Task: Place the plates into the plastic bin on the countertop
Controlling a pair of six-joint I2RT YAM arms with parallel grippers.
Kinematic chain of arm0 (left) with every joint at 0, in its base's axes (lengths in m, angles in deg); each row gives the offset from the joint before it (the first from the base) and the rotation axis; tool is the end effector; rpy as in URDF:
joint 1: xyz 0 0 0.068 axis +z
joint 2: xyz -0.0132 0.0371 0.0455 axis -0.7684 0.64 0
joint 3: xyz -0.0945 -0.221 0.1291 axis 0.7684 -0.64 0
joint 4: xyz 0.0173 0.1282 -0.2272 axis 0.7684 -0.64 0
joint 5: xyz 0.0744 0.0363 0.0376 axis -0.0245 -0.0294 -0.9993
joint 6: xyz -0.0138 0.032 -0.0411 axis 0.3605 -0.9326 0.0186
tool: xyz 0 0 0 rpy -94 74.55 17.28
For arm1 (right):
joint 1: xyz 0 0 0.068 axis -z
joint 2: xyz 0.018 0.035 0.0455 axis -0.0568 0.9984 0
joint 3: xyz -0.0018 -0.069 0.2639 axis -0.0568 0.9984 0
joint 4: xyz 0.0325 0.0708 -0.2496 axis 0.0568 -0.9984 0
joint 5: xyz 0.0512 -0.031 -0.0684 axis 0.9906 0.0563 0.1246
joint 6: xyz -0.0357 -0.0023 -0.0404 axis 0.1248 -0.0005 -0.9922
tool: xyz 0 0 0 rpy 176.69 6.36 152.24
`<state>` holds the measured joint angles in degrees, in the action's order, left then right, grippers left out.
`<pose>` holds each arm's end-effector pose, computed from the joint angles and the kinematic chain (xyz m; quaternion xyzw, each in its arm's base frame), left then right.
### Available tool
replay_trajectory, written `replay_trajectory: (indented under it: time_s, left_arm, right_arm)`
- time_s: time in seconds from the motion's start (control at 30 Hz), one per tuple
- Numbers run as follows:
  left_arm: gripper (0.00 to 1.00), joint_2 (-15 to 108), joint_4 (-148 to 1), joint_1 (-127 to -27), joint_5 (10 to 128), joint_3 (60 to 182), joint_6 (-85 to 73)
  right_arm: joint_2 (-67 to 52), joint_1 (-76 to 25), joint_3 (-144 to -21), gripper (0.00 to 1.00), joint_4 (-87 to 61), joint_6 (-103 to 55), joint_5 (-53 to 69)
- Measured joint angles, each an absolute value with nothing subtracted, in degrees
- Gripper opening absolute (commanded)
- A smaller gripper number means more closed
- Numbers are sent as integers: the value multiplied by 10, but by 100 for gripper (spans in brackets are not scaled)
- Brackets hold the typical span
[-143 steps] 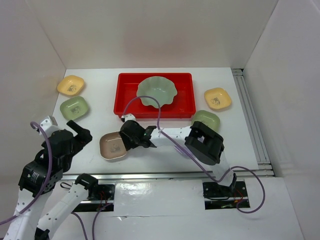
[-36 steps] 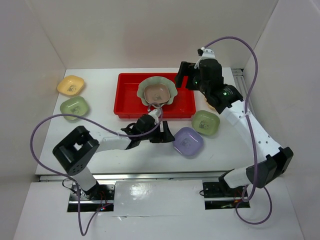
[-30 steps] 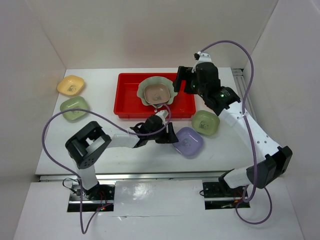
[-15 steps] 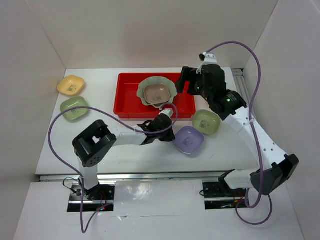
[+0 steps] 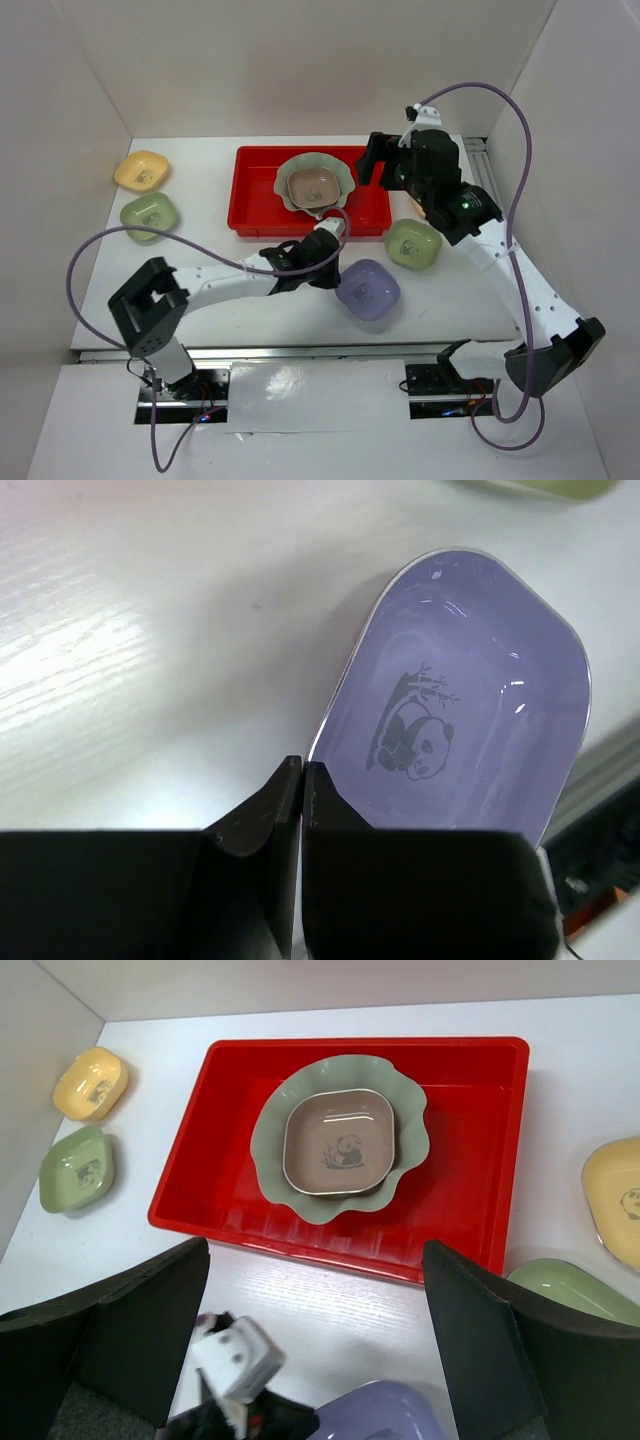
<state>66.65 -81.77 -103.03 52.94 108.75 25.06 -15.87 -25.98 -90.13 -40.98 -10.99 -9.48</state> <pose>0.2228 -0.2858 0.2081 0.0546 0.9097 -0.2577 0.3212 0.2438 0.1296 0.4362 -0.0154 0.8066 0.1801 0.5628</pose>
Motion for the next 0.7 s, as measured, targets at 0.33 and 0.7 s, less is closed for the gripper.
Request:
replay_trajectory:
  time_s: [0.33,0.7]
  left_arm:
    - [0,523,-988,-1024,443,1195,308]
    - [0,661,-1107,-843,352,1404,400]
  right_arm:
    - [-222,-260,-903,94,-409,-105,-126]
    - [-317,-260,-911,94,-409,-87,-177]
